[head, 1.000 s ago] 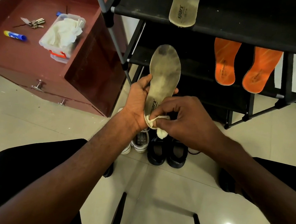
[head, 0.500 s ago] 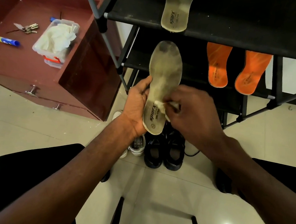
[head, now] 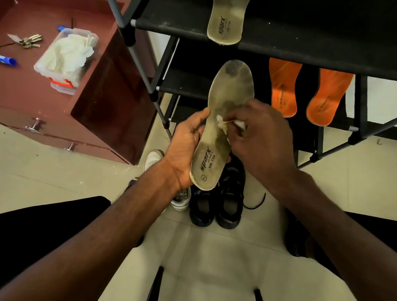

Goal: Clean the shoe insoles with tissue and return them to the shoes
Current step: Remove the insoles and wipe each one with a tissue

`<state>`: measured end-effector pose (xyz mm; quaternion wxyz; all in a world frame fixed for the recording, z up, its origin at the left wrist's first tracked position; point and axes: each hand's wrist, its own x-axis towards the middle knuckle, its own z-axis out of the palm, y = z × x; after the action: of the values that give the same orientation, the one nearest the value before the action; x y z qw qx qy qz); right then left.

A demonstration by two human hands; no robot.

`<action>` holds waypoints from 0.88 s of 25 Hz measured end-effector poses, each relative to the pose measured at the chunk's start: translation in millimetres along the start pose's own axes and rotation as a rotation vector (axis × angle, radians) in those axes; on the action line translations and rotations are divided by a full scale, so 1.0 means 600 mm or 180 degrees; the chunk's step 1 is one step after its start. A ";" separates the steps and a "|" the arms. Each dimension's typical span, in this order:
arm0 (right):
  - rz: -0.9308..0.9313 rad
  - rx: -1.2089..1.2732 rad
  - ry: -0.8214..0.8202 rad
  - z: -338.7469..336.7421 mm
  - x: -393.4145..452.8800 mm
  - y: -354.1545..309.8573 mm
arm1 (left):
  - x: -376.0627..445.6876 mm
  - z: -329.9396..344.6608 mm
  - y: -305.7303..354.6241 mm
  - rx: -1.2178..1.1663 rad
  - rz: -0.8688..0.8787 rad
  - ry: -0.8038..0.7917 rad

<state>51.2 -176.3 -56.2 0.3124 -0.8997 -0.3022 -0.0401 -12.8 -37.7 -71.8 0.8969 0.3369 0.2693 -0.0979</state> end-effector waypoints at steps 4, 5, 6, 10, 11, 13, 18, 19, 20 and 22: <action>-0.0754 0.0153 -0.0680 0.012 -0.048 -0.042 | -0.001 -0.004 0.010 0.0004 -0.0028 0.0101; -0.0673 -0.0003 -0.0638 0.006 -0.043 -0.031 | -0.001 -0.004 0.010 0.0031 -0.0036 0.0091; -0.0447 -0.0164 -0.0451 0.003 -0.028 -0.014 | -0.001 -0.002 0.008 0.0053 -0.0037 0.0061; -0.0308 -0.0033 -0.0165 0.010 -0.015 -0.014 | 0.000 0.000 0.004 -0.0008 -0.0038 0.0118; -0.0590 0.0149 -0.0372 0.017 -0.030 -0.030 | 0.002 -0.004 0.005 -0.0039 -0.0055 0.0120; -0.0959 0.0234 -0.0718 0.013 -0.051 -0.039 | 0.002 -0.010 0.010 -0.0028 -0.0067 0.0181; -0.0050 -0.0200 0.0080 -0.013 0.017 0.046 | -0.001 -0.003 0.008 0.0263 -0.0099 0.0087; 0.0033 -0.0095 0.0142 -0.013 0.022 0.050 | -0.001 -0.001 0.009 0.0307 -0.0086 0.0087; 0.0028 -0.0001 0.0128 -0.011 0.021 0.047 | -0.002 0.001 0.011 0.0299 -0.0083 0.0062; -0.0210 0.0127 -0.0133 -0.008 0.002 0.022 | -0.002 0.000 0.016 0.0175 -0.0078 0.0034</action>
<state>60.3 -186.6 -59.3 0.3223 -0.8835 -0.3389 -0.0255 -10.5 -30.6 -65.8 0.8846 0.3586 0.2754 -0.1144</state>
